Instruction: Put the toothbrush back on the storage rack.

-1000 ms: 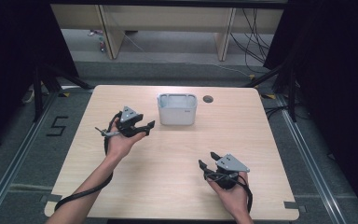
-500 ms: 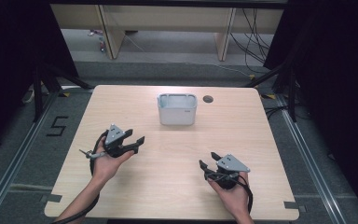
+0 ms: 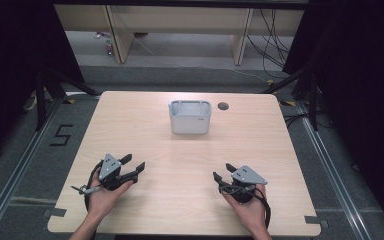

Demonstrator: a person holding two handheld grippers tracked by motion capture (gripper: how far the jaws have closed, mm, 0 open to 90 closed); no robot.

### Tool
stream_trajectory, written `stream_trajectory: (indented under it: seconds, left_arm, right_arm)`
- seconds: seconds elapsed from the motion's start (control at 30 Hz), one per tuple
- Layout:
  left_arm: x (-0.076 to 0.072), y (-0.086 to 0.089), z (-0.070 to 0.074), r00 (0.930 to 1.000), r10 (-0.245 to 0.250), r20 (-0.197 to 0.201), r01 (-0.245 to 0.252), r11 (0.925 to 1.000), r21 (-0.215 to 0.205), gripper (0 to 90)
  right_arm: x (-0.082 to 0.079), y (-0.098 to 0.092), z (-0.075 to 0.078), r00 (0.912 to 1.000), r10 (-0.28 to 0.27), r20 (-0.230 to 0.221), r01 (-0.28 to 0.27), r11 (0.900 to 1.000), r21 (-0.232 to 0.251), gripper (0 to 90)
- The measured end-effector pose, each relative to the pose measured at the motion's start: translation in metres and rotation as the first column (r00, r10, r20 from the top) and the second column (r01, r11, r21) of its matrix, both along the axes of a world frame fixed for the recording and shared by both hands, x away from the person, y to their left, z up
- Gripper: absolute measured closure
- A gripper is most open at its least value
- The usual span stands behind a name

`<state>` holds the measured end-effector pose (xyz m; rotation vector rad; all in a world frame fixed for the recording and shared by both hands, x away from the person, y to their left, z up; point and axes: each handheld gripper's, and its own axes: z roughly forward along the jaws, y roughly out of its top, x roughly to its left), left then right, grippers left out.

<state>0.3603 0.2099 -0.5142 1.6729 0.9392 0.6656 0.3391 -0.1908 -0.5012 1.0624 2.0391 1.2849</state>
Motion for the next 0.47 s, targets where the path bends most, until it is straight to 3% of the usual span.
stream_trajectory:
  seconds: [0.03, 0.07, 0.13, 0.17, 0.23, 0.47]
  left_arm:
    - [-0.002, 0.001, -0.001, 1.0, 0.005, 0.0, -0.005, 1.0, -0.006, 38.1]
    - [-0.005, 0.003, -0.004, 0.9999, 0.002, 0.016, -0.002, 0.9999, -0.017, 37.8]
    - [-0.008, 0.004, -0.004, 0.9998, 0.018, 0.006, -0.018, 0.9998, -0.01, 37.6]
    - [-0.01, 0.007, -0.006, 0.9995, 0.027, 0.016, -0.027, 0.9996, -0.013, 37.3]
    - [-0.01, 0.008, -0.007, 0.9991, 0.035, 0.025, -0.034, 0.9992, -0.022, 37.0]
    - [-0.014, 0.008, -0.008, 0.9976, 0.053, 0.045, -0.053, 0.9985, -0.016, 35.0]
  right_arm:
    - [0.0, -0.001, 0.0, 0.9998, -0.002, 0.019, 0.002, 1.0, -0.015, 43.5]
    - [-0.002, 0.0, 0.0, 0.9999, -0.01, -0.01, 0.01, 1.0, 0.001, 43.5]
    - [-0.002, 0.0, 0.0, 0.9999, -0.012, -0.009, 0.012, 1.0, -0.004, 43.5]
    - [0.001, -0.001, 0.0, 0.9997, -0.001, 0.025, 0.001, 1.0, -0.01, 43.5]
    - [0.0, -0.001, 0.0, 1.0, -0.002, -0.002, 0.002, 1.0, 0.003, 43.5]
    - [0.001, -0.003, 0.0, 0.9999, 0.016, 0.001, -0.016, 1.0, 0.009, 43.5]
